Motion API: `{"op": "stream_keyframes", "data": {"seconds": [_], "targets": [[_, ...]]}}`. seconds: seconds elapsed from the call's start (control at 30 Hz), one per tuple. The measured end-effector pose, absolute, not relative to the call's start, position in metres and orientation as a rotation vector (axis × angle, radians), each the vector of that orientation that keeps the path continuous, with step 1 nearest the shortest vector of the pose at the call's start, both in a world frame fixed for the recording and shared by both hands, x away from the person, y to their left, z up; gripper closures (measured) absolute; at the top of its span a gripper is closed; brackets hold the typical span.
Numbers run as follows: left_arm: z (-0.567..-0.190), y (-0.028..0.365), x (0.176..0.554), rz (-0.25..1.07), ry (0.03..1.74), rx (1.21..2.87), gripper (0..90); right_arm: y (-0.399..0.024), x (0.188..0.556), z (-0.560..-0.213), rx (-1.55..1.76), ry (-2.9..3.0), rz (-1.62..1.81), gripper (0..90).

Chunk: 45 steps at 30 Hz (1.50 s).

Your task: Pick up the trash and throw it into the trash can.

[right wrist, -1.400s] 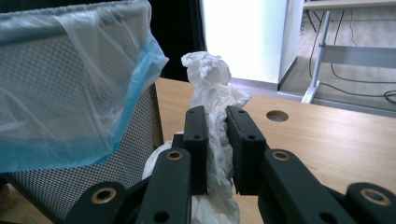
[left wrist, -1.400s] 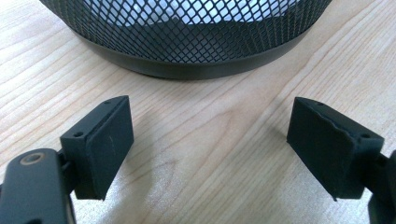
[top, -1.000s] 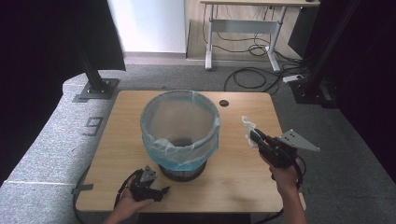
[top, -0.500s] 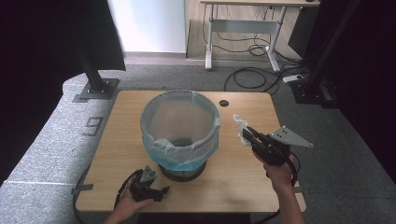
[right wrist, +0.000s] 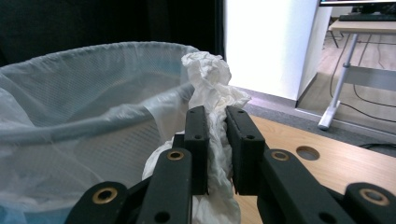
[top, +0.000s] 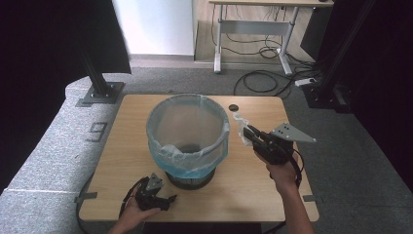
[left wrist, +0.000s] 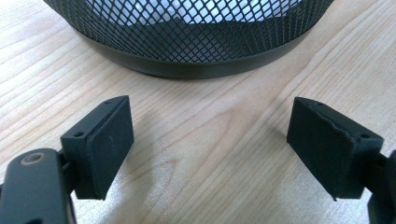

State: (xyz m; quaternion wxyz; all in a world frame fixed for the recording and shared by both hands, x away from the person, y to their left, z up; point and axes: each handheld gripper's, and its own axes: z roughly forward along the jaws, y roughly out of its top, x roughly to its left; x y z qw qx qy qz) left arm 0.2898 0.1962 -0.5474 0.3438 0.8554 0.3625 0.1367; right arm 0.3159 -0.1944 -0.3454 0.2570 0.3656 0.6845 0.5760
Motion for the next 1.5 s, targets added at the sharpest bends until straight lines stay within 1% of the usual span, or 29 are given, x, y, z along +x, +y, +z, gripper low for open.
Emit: {"op": "stream_keyframes", "data": {"seconds": [0.67,1.0,1.5], "targets": [[-0.547,0.197,0.29,0.356,0.938,2.229,14.6,-0.171,0.328,-0.327,0.946,1.879,1.579,78.3],[-0.547,0.197,0.29,0.356,0.938,2.229,14.6,-0.152,0.333,-0.319,0.909,1.908,1.585,78.2],[-0.547,0.197,0.29,0.356,0.938,2.229,14.6,-0.124,0.344,-0.317,0.869,1.957,1.575,78.2]]}}
